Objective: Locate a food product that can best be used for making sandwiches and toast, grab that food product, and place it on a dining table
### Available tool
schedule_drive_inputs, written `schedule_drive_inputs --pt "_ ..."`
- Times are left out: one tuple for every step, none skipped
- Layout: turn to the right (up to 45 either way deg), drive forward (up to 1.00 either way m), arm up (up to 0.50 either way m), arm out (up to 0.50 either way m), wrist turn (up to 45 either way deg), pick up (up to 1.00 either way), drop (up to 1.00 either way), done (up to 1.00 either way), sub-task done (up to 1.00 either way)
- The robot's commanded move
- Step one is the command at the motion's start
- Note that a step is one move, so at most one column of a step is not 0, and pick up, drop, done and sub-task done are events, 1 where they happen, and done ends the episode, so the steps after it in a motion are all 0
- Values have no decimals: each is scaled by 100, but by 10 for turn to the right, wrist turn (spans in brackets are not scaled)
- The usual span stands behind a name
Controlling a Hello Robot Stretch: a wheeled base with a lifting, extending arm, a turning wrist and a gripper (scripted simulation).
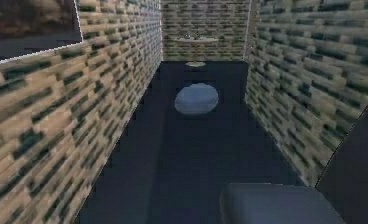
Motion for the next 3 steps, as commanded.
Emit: schedule_drive_inputs --pt "0 100 0 0 0 0 0 0 0" --pt "0 25 0 0 0 0 0 0 0" --pt "270 0 0 0 0 0 0 0 0"
